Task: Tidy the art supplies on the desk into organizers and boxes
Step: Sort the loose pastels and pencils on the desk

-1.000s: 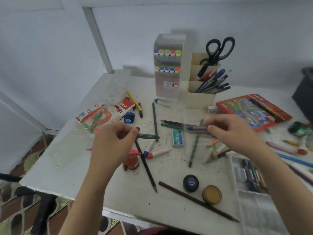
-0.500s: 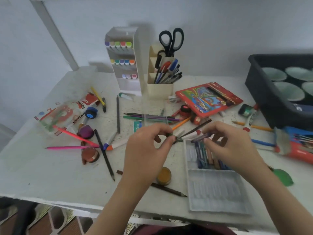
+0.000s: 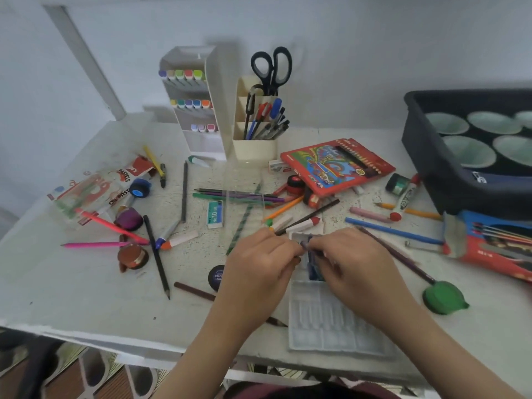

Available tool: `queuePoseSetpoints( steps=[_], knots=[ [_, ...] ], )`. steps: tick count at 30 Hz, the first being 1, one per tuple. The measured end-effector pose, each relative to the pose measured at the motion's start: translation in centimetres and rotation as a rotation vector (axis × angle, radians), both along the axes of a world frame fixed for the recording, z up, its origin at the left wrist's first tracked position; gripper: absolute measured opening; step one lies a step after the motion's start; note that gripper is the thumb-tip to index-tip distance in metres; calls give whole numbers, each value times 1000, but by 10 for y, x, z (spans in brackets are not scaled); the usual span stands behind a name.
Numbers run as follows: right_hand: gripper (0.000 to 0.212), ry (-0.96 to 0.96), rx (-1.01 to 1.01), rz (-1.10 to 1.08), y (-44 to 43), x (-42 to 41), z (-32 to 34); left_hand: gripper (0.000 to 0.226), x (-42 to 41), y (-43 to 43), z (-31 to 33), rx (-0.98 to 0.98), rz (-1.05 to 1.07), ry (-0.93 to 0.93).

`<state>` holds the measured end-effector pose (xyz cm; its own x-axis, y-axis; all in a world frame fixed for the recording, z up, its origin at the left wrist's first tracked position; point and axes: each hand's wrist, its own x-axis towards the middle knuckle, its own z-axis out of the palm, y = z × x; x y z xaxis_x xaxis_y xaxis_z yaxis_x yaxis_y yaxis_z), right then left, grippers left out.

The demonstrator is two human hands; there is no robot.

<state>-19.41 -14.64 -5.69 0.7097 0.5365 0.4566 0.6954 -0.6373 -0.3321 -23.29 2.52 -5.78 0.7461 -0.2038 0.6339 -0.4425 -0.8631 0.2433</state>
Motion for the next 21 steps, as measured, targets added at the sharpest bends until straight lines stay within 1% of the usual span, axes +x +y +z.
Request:
queuePoseSetpoints(
  steps=[2, 4, 8, 10, 13, 17, 19, 21],
  knots=[
    [15, -70, -42, 17, -1, -1, -4, 5, 0, -2, -2, 16, -5, 4],
    [15, -82, -57, 29, -1, -2, -8, 6, -1, -1, -2, 35, -10, 43],
    [21, -14, -42, 30, -3, -2, -10, 6, -4, 1, -3, 32, -4, 177],
    [22, 32, -33, 38, -4, -2, -9, 14, -6, 2, -2, -25, -15, 250],
    [27, 87, -56, 78, -4, -3, -8, 19, -7, 2, -2, -74, -1, 286],
    [31, 164, 10, 72, -6, -2, -9, 13, 0, 5, -4, -18, 89, 273],
    [28, 162, 25, 35, -4, 1, -10, 20, 4, 6, -4, 24, 103, 316],
    [31, 145, -21, 6, -3, 4, -11, 26, 7, 8, -4, 66, 102, 367]
  ],
)
